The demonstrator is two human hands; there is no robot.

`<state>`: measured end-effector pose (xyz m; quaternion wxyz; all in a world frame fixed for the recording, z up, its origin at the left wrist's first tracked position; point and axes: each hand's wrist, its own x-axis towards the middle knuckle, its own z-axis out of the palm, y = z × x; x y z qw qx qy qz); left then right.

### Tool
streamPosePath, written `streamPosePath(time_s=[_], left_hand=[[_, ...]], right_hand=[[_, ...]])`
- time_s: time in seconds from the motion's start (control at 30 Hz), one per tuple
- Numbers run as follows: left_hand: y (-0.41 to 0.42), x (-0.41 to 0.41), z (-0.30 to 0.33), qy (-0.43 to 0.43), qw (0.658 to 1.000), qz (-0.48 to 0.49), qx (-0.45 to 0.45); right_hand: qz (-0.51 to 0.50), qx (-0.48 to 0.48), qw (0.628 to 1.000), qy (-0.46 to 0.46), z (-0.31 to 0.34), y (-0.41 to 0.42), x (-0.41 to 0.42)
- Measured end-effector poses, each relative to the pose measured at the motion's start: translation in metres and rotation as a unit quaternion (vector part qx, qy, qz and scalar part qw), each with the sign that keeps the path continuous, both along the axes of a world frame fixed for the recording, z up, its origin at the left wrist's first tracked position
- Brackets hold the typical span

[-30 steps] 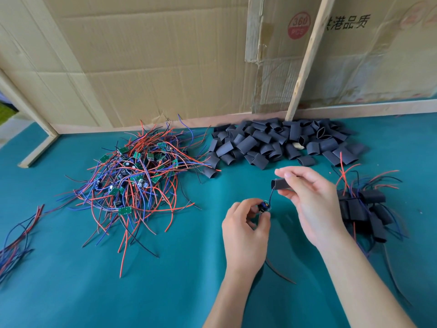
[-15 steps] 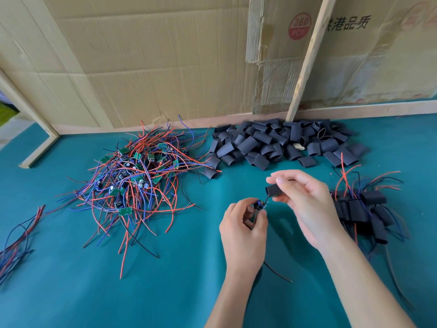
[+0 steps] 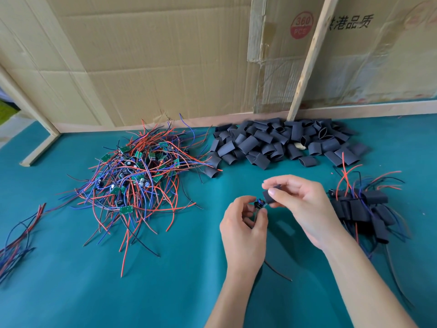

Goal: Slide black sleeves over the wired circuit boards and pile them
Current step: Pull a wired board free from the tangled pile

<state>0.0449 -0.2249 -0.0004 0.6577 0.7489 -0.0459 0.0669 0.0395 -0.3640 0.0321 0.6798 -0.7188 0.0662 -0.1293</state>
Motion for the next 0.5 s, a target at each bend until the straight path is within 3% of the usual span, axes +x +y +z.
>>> streamPosePath(time_s=[0.27, 0.5], left_hand=[[0.001, -0.001, 0.001, -0.003, 1.000, -0.006, 0.009], [0.001, -0.002, 0.002, -0.002, 1.000, -0.005, 0.003]], right_hand=[[-0.040, -0.064, 0.997, -0.003, -0.002, 0.005, 0.001], [0.058, 0.022, 0.998, 0.013, 0.003, -0.008, -0.002]])
